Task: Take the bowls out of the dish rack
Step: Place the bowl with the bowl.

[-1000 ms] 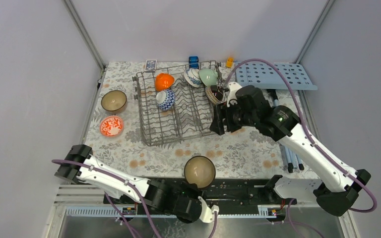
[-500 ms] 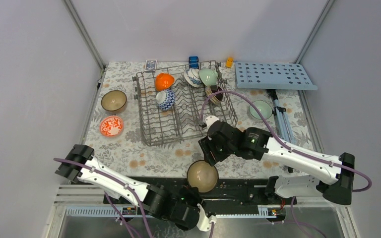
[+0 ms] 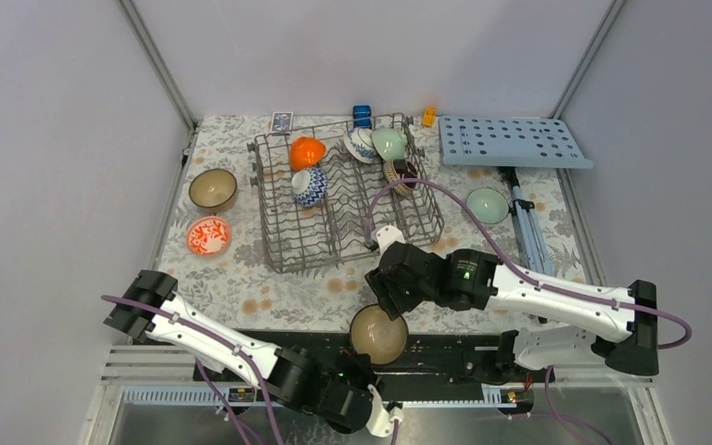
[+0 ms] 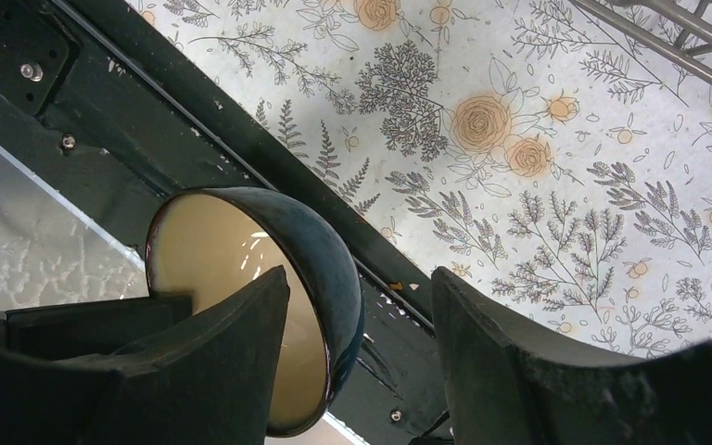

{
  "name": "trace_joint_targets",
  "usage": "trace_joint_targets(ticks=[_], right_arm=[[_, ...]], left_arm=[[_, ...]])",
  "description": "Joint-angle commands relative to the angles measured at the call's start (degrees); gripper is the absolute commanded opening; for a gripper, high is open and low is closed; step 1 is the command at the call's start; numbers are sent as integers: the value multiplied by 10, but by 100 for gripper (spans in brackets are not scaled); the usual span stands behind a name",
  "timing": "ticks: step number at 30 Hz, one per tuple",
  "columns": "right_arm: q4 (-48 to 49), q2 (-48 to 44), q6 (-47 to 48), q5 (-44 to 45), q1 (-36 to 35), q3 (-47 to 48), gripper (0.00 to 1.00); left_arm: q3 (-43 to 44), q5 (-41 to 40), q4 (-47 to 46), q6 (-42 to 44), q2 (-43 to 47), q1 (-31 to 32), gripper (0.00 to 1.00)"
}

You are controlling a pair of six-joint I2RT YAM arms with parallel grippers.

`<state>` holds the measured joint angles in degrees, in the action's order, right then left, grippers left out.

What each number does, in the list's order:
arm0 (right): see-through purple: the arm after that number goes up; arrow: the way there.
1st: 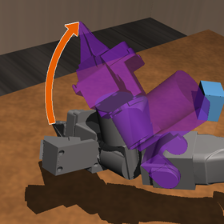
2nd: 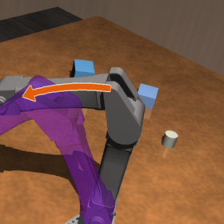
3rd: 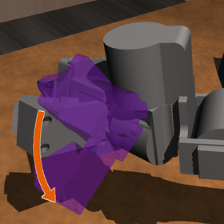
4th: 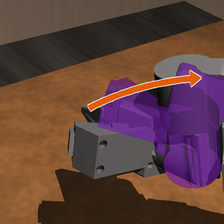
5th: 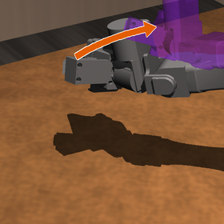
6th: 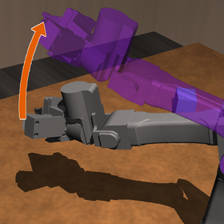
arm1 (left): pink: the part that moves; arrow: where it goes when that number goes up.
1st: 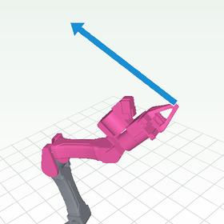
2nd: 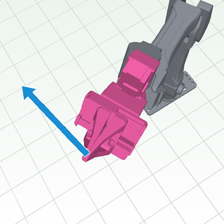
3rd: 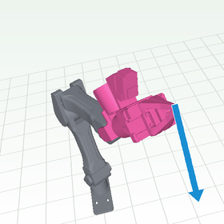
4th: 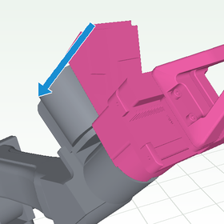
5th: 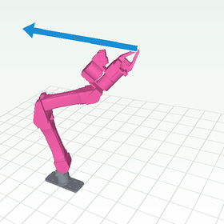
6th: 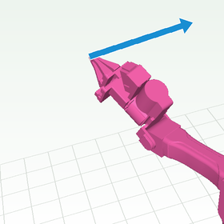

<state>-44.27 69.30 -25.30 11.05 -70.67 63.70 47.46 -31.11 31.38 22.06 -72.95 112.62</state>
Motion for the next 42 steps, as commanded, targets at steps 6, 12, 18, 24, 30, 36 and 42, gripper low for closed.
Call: trace_joint_targets(ticks=[6,12,18,24,30,36,42], right_arm=[[7,6,-8,28,-28,-21,55],[6,12,-13,24,-43,-30,54],[3,20,-16,27,-53,-35,47],[4,22,-22,31,-59,-43,35],[2,24,-22,31,-64,-39,14],[5,19,-34,37,-66,-41,0],[34,-7,-75,91,-66,-62,0]], left_arm=[[2,-11,-39,14,18,4,0],[0,-4,-39,14,19,4,0],[1,0,-39,15,20,4,0],[3,2,-39,14,22,4,0],[7,-7,-39,7,16,4,0],[14,-39,-40,-26,5,4,0],[18,-122,-56,-84,1,3,65]])
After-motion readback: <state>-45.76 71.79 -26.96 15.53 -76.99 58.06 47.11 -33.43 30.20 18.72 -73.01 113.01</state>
